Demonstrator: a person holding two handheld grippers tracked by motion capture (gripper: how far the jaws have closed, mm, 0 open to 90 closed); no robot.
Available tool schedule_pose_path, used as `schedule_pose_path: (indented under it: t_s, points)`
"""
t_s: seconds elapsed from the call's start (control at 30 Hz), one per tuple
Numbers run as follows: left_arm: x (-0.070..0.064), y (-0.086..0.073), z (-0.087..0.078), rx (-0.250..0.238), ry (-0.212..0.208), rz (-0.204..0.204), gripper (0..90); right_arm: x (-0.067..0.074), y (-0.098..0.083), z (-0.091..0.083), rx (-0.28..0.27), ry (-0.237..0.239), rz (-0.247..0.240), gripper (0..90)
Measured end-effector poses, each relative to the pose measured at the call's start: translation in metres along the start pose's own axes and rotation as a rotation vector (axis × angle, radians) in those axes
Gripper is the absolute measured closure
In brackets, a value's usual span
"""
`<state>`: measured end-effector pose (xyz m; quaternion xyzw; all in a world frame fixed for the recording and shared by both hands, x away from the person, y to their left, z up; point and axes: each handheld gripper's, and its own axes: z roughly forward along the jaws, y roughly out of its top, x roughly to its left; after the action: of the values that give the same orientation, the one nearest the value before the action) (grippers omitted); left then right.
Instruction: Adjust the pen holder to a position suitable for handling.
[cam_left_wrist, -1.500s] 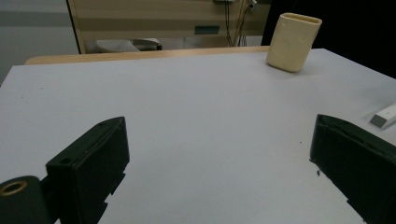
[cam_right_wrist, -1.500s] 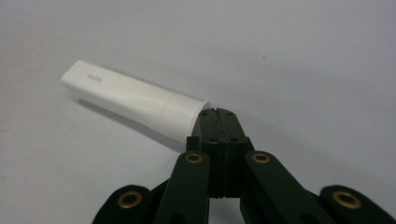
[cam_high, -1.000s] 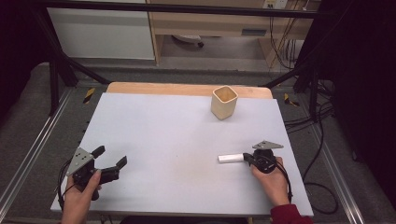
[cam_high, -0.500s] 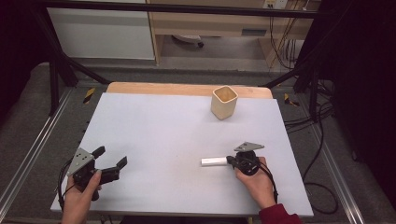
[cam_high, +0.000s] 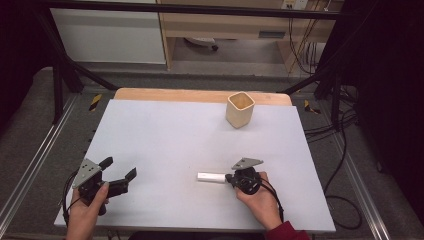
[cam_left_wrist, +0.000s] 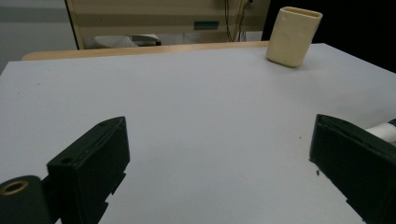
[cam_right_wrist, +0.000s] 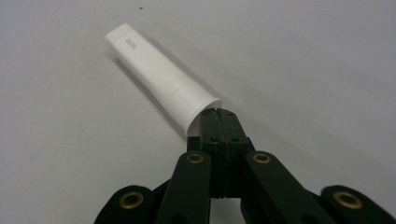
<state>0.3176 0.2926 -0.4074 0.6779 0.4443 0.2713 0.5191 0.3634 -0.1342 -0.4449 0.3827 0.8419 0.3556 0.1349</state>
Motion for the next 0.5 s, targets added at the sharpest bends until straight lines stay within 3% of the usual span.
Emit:
schedule_pose_path:
  t_s: [0.5]
  points:
    - [-0.001, 0.000, 0.001, 0.010, 0.003, 0.005, 5.0, 0.043, 0.010, 0.020, 0.017, 0.075, -0.098, 90.0]
